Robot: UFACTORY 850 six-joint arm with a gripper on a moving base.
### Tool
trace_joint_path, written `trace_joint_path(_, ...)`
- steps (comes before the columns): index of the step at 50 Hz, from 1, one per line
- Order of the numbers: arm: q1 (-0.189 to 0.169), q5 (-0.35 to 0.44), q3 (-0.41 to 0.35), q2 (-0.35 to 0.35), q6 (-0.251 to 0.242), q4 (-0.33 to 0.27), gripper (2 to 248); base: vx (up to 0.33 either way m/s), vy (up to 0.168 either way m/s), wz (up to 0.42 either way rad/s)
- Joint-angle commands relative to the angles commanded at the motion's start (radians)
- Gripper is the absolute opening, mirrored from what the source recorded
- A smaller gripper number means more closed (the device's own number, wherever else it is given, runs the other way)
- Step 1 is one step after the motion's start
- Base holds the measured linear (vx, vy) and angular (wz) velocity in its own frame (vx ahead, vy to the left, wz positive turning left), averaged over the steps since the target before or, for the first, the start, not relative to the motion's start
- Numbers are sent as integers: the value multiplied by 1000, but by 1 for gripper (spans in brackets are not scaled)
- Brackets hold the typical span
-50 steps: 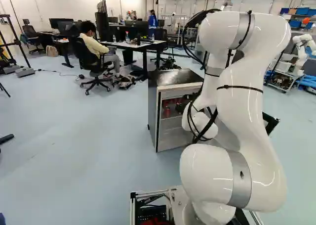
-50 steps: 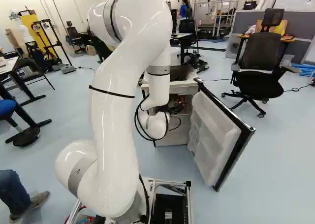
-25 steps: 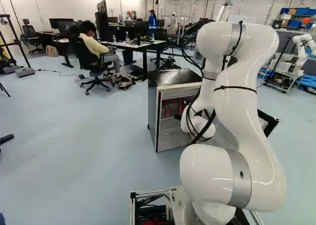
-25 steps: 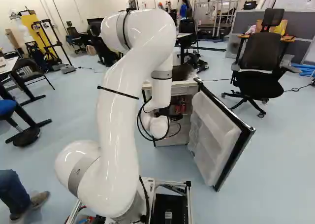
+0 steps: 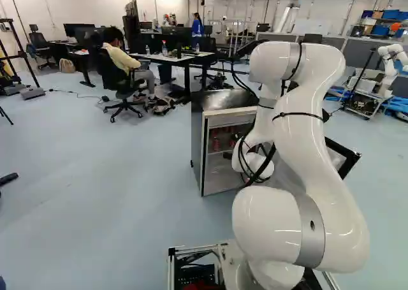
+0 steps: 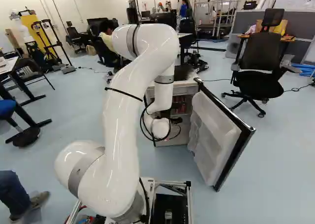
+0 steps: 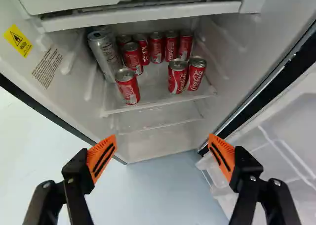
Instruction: Grab a drink from the fridge
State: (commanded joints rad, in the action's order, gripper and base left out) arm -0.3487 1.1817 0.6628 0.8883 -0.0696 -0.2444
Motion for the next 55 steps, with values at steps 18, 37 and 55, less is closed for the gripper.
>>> trace_joint_path(18,11,0,83,85,0,0,247,0,0,0)
trace_joint_path(37,22,49,179,177,0,0,247,0,0,0)
trace_joint_path(55,28,97,276,264,0,0,247,0,0,0)
